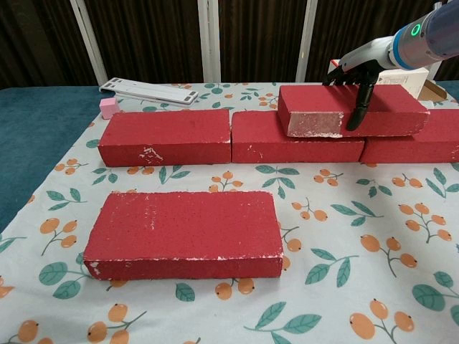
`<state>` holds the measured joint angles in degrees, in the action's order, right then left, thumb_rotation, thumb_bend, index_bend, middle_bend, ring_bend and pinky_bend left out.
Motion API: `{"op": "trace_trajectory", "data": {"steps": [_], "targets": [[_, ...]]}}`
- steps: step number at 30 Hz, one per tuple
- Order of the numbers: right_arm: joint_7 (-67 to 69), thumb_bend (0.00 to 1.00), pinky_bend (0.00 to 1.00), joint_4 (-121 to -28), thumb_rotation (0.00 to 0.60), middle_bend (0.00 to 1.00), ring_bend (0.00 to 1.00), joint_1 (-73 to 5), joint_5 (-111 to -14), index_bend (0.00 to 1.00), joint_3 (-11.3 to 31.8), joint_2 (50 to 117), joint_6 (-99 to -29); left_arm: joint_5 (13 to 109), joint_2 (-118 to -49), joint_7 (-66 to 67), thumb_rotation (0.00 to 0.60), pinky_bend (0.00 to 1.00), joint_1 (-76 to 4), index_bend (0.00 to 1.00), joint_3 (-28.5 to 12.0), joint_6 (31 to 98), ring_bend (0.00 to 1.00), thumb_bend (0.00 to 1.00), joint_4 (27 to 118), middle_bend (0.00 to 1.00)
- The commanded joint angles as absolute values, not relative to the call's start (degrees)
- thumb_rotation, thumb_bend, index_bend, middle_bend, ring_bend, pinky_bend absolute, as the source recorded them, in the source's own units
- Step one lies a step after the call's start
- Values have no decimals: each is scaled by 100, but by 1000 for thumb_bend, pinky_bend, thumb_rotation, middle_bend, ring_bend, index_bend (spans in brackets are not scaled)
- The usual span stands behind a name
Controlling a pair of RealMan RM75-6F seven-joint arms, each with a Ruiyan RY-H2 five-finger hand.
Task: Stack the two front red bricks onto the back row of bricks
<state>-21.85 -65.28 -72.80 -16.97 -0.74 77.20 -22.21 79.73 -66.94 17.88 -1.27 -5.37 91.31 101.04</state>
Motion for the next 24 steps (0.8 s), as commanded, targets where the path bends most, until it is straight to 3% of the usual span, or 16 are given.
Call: {"op": "trace_trajectory", "data": {"steps": [1,24], "targets": [[-2110,68,0,-6473,600,344,158,-7288,-1732,363,-99,7764,-2228,7969,-6697,1795,600,145,-126,115,-541,9134,0,0,10103,32],[-1775,68,0,-6499,600,99,0,-7416,-1858,74,-386,7771,-2290,7959,-6696,1795,600,145,-127,116,-543,9128,0,0,10126,32]]}}
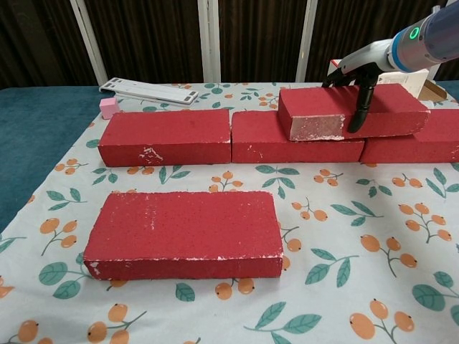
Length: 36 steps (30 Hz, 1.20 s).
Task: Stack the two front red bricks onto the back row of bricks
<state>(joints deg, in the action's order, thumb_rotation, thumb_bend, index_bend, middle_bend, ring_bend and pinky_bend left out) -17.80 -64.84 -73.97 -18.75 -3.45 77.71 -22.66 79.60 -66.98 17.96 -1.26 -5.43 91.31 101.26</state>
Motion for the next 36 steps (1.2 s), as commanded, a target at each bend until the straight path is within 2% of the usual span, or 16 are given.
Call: {"op": "trace_trajectory", "data": {"steps": [1,5,16,26,30,36], "targets": [[-1774,68,0,-6502,600,87,0,-7422,-1852,57,-397,7773,-2299,7959,-6697,1796,600,145,-127,116,-543,9128,0,0,10125,32],[-1741,69,0,-6506,600,63,0,-7457,-1793,14,-443,7798,-2369,7957,-6699,1807,600,145,-127,116,-547,9134,0,0,10124,32],[-1743,69,0,-6572,600,30,0,-7556,-1704,0,-605,7764,-2387,7937,-6715,1836,600,145,-133,116,-555,9129,0,0,10151,31],[-1726,68,0,-7425,600,1,0,-7770,-1629,0,-654,7135,-2586,7959,-6719,1761,600,145,-110,113,-585,9209,0,0,10133,24],[-1569,68,0,-8222,600,0,0,-7699,-1759,0,-515,6555,-2954,7977,-6695,1732,600,145,-103,106,-554,9182,0,0,10122,16],[-1207,69,0,-9609,600,0,0,-6958,-2562,0,-386,5774,-4421,7889,-6627,1651,600,144,-70,72,-599,9211,0,0,10161,8]]}}
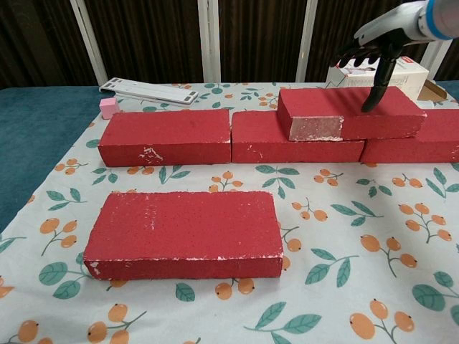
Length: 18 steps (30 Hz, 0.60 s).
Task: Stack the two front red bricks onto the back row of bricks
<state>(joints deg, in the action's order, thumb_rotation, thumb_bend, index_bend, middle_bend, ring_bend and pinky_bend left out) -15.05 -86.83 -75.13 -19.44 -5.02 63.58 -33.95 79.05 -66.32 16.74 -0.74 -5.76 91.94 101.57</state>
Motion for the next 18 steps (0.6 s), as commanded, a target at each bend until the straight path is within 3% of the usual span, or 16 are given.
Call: {"op": "trace_trajectory", "data": {"steps": [1,5,10,18], "targets": [[-1119,68,0,-9856,600,0,0,-6736,-2831,0,-392,5677,-4792,7889,-6631,1643,600,144,-74,71,-607,9213,0,0,10157,8],[-679,68,0,-10659,600,0,0,-5633,-4036,0,-617,5491,-6378,7926,-6635,1556,600,144,-85,71,-613,9208,0,0,10135,8],[-366,69,0,-10985,600,0,0,-4413,-5357,0,-1138,5637,-7782,8095,-6614,1392,600,145,-100,71,-565,9197,0,0,10116,11],[-631,69,0,-10871,600,0,0,-2835,-6497,0,-1740,6299,-9399,8231,-6606,1447,600,144,-108,66,-480,9166,0,0,10271,48]]}}
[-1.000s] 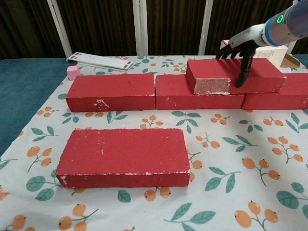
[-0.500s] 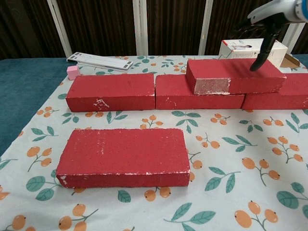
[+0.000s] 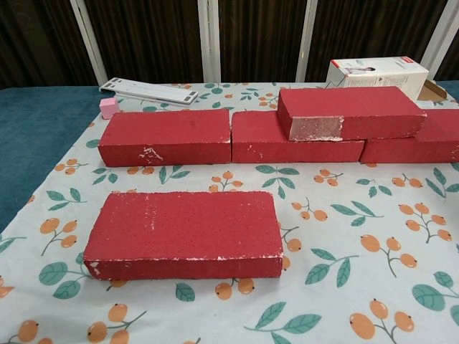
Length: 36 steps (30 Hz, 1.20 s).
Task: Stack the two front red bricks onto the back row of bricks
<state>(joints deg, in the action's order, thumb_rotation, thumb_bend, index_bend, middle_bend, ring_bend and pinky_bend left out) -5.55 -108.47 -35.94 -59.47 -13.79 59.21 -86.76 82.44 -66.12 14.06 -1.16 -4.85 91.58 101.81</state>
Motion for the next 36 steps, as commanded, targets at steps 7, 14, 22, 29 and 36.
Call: {"op": "trace_trajectory", "data": {"steps": [7,14,22,29,36], "targets": [[-649,69,0,-10567,600,0,0,-2187,-6696,0,-1774,6656,-9763,8221,-6330,1318,600,144,-254,57,-549,8926,0,0,10796,36],[-431,68,0,-10267,600,0,0,-1831,-6899,0,-1489,6681,-9963,7888,-5575,1708,600,144,-919,29,-678,7736,0,0,11925,7],[-137,68,0,-10262,600,0,0,-1596,-7043,0,-1298,6502,-9880,5836,-4638,2965,600,130,-2316,0,-1156,5949,0,0,13283,0],[-127,69,0,-10306,600,0,0,-1527,-7004,0,-1148,6423,-9561,3547,-4415,4349,600,44,-3974,0,-1313,5230,0,0,13499,0],[-204,69,0,-10302,600,0,0,-1468,-6962,0,-998,6427,-9289,1469,-5060,5185,600,10,-5465,0,-1237,5563,0,0,13499,0]]}}
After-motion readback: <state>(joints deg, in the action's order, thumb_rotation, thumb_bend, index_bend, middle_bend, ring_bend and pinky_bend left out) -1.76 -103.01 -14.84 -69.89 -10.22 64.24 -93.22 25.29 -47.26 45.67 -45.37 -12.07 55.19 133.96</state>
